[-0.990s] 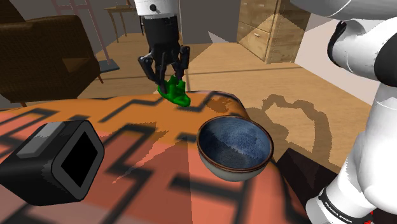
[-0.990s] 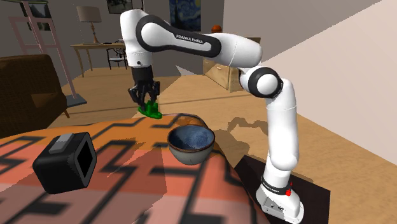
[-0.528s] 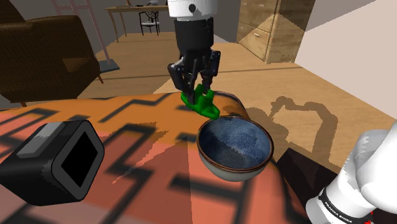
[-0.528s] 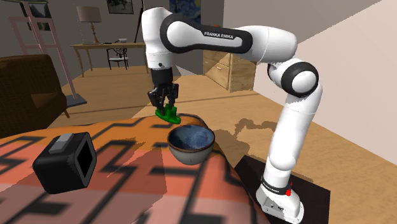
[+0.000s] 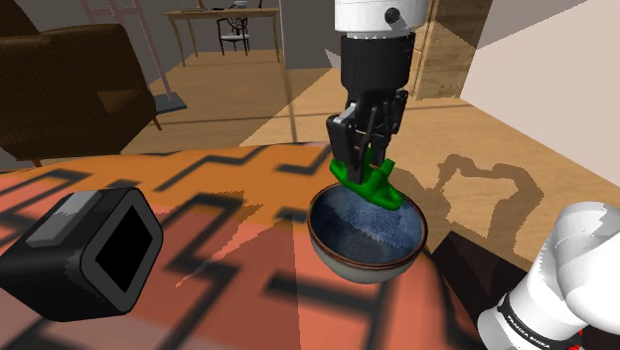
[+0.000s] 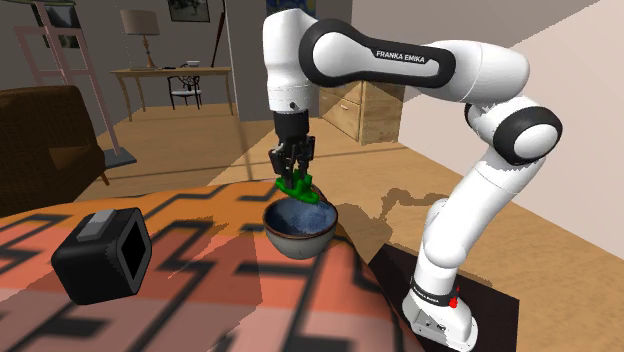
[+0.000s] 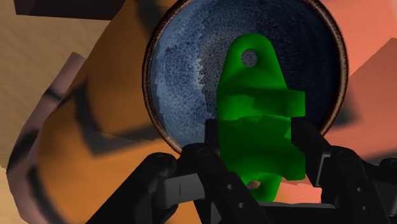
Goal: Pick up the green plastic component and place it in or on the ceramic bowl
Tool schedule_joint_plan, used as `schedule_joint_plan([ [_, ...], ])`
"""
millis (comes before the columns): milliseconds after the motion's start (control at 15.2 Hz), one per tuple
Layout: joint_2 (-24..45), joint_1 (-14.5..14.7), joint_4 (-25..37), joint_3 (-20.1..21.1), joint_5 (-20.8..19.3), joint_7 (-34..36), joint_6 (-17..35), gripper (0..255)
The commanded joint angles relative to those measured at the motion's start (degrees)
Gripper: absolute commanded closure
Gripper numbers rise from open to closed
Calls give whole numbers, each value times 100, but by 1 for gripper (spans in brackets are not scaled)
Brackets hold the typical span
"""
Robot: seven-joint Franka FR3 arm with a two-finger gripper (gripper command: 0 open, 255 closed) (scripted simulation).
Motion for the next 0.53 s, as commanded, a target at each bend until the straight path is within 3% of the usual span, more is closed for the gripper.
schedule_joint_plan([
  [0, -163, 31, -273, -9, 58, -11, 115, 255],
  [462, -339, 69, -967, 14, 124, -74, 639, 255],
])
